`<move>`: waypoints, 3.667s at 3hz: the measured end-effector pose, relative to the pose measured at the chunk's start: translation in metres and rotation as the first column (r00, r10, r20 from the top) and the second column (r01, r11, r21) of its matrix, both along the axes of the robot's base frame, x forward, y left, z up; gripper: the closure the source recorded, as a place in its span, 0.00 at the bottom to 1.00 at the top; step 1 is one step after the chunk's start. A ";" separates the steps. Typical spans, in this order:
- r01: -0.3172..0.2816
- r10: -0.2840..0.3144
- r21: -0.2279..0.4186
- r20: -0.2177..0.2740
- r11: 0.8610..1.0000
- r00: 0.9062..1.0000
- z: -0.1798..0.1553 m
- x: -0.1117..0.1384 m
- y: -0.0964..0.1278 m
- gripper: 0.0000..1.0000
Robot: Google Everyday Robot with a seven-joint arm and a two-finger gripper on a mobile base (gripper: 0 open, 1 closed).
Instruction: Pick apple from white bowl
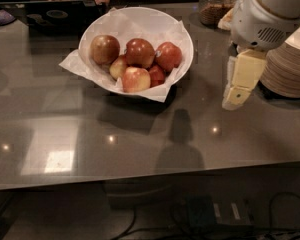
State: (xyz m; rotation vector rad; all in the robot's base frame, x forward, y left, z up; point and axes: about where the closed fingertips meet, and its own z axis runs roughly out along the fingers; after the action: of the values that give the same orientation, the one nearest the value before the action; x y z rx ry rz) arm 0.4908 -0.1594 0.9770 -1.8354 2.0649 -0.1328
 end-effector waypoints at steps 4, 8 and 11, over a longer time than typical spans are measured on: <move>-0.133 0.111 0.171 0.136 0.976 0.985 -0.011 0.078 0.063 0.00; -0.309 0.209 0.437 0.262 0.845 0.942 0.006 0.146 0.138 0.00; -0.347 0.254 0.547 0.242 0.762 0.937 0.006 0.179 0.201 0.00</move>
Offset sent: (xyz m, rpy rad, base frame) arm 0.0196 0.0162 -0.0046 0.0179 -0.0118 0.0455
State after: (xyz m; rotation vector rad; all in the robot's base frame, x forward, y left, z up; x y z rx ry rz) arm 0.6695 0.0417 0.9828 -1.6582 1.4455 0.3976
